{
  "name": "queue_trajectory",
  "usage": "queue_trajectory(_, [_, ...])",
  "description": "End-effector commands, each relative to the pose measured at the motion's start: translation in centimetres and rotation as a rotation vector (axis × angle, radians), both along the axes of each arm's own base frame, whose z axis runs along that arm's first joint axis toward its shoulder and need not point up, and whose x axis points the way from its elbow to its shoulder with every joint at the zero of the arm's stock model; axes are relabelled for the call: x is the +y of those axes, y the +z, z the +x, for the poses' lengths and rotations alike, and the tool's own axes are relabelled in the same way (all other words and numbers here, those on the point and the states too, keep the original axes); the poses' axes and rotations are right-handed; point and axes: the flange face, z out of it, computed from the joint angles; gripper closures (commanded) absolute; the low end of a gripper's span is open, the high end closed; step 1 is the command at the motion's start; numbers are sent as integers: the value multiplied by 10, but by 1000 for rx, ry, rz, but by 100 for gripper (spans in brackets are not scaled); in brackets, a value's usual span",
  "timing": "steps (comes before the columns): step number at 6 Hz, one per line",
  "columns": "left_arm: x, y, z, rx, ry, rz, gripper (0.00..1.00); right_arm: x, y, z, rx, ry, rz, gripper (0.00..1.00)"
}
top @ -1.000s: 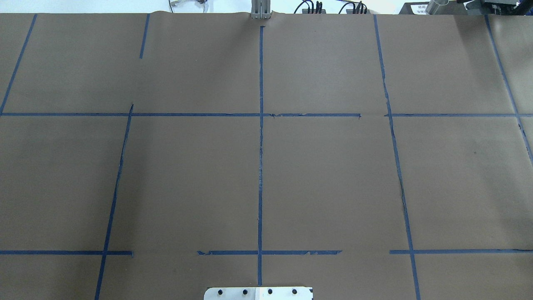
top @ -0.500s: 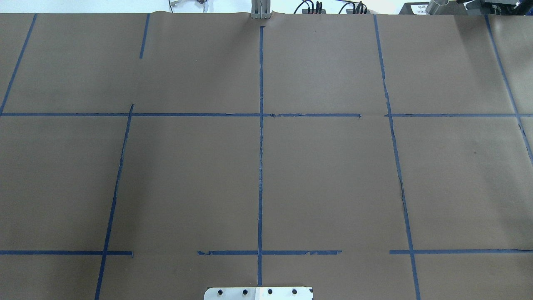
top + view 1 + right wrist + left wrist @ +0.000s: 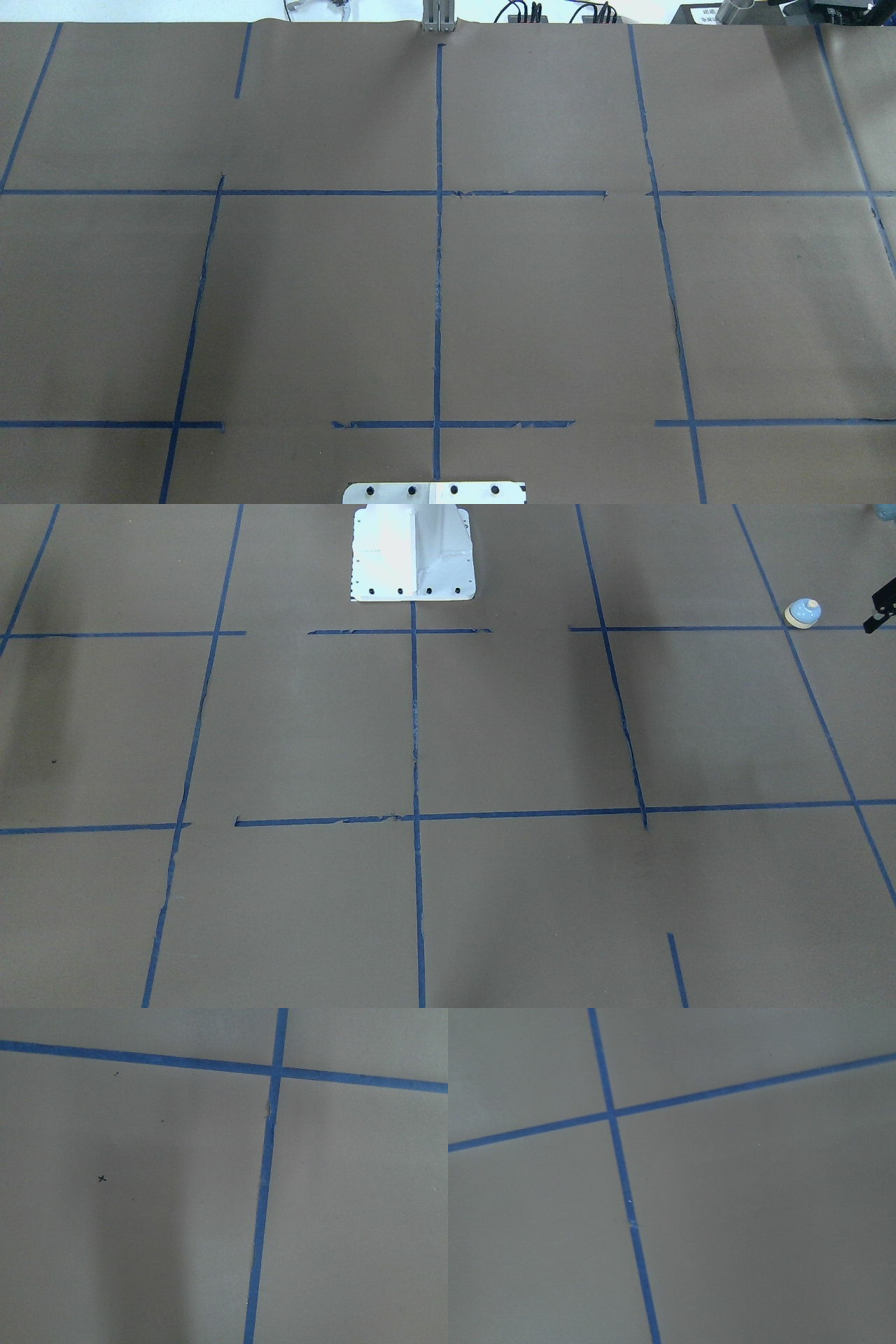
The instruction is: Place and press bell with both arms
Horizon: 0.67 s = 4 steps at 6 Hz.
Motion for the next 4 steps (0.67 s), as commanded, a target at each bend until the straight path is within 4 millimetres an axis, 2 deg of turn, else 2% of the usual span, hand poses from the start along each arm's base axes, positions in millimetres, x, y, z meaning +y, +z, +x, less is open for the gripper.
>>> queue_trajectory(1, [22, 22, 57, -85, 49, -72, 0, 2, -2, 0, -1, 1, 4, 0])
queue_trajectory(3, [77, 87, 67, -120, 110, -73, 0, 2, -2, 0, 1, 0, 4, 0])
queue_trajectory(4, [94, 108, 74, -130, 155, -91, 0, 2, -1, 0, 1, 0, 2, 0])
